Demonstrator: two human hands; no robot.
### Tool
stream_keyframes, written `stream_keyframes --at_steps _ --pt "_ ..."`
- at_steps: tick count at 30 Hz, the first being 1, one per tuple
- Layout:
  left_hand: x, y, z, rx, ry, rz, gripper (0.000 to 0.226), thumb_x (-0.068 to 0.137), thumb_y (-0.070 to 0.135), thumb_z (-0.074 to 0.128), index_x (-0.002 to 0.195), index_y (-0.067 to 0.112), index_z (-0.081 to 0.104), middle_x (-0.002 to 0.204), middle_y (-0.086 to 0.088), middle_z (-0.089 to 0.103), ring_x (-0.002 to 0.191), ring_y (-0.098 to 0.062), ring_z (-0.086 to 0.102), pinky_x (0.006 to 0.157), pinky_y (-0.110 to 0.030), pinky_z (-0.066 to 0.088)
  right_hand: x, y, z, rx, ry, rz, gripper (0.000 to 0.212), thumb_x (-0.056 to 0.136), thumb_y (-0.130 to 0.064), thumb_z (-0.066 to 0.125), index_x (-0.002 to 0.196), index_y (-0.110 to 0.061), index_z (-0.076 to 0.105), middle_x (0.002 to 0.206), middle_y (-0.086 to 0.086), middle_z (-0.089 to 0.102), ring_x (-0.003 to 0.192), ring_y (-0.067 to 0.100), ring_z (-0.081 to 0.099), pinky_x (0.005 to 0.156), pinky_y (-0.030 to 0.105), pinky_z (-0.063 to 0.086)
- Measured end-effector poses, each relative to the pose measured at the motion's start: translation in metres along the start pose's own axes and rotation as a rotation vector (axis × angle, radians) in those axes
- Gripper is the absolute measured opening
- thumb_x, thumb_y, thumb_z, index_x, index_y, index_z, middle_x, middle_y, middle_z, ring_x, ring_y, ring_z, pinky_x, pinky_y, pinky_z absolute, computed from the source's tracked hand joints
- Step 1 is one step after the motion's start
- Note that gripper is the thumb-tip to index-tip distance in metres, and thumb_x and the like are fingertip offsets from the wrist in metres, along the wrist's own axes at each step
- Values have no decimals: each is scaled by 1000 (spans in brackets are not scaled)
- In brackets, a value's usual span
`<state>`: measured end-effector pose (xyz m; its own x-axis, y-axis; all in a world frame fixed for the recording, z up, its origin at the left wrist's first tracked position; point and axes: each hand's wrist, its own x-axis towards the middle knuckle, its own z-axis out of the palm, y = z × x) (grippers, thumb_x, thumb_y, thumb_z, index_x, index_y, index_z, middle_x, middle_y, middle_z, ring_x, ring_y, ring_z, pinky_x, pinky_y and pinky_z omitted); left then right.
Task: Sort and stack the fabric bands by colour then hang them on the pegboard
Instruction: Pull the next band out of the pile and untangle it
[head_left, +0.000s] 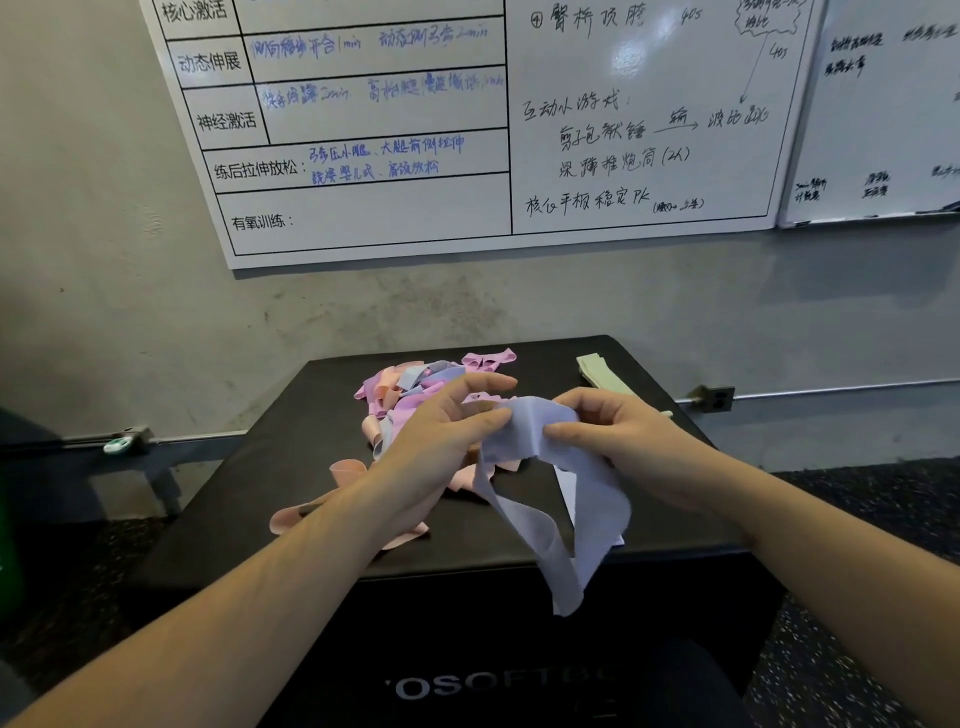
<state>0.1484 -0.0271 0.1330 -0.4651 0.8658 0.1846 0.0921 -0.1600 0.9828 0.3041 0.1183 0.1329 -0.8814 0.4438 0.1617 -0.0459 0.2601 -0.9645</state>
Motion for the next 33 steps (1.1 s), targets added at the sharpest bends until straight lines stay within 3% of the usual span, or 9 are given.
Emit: stream_keyframes --at_steps 5,7,10,14,20,23,27,30,33 --pt "0 -1 5 -11 -49 -27 25 102 6 54 116 24 65 115 -27 69 90 -31 59 74 -32 52 -2 -8 7 89 -14 6 5 90 -14 72 94 -16 69 88 3 71 82 15 65 72 26 50" --pt "-1 -2 8 -22 -66 -40 26 102 5 55 115 25 65 108 -18 72 92 -27 63 78 -34 52 -1 -10 7 91 -18 -12 8 90 -10 71 88 -15 67 85 5 67 81 17 62 75 33 48" --pt "1 -7 10 36 -31 -3 24 99 7 62 111 26 68 112 -10 71 100 -25 65 93 -46 52 -2 -12 9 141 7 -37 7 90 -7 71 88 -13 66 83 3 68 79 15 63 72 30 51" --pt "-2 -16 13 84 35 -6 18 95 7 64 105 21 68 115 -14 70 98 -25 67 99 -60 49 -4 -13 11 218 89 -85 8 88 -7 72 87 -14 68 89 8 68 81 17 62 70 28 50" --pt "-6 -16 29 -257 -18 -89 34 96 25 49 111 9 75 106 -15 68 101 -27 62 88 -41 48 1 -10 17 179 220 -165 18 86 -8 76 77 -23 72 81 9 58 77 21 54 68 35 45" --pt "-9 -17 38 -279 15 -93 37 92 42 57 103 14 78 105 -10 72 99 -24 66 89 -39 50 6 -5 18 153 281 -200 23 86 -9 77 73 -27 74 76 1 56 76 14 51 72 31 42" --pt "-3 -30 41 -52 121 -73 20 101 26 60 109 15 74 110 -9 77 113 -27 69 102 -43 53 7 2 20 108 320 -213 21 85 -10 78 74 -27 73 72 -3 57 72 10 51 70 25 43" --pt "2 -30 43 -56 150 -99 25 104 27 57 119 13 71 113 -10 76 114 -29 69 105 -53 51 6 8 19 103 330 -201 11 87 -16 78 88 -25 70 74 -5 59 73 8 54 71 25 45" --pt "5 -25 45 -105 182 -114 29 101 31 59 117 10 70 114 -15 74 116 -34 67 106 -55 49 2 18 17 200 298 -107 19 87 -28 76 101 -25 63 79 -2 60 75 11 57 68 31 45"
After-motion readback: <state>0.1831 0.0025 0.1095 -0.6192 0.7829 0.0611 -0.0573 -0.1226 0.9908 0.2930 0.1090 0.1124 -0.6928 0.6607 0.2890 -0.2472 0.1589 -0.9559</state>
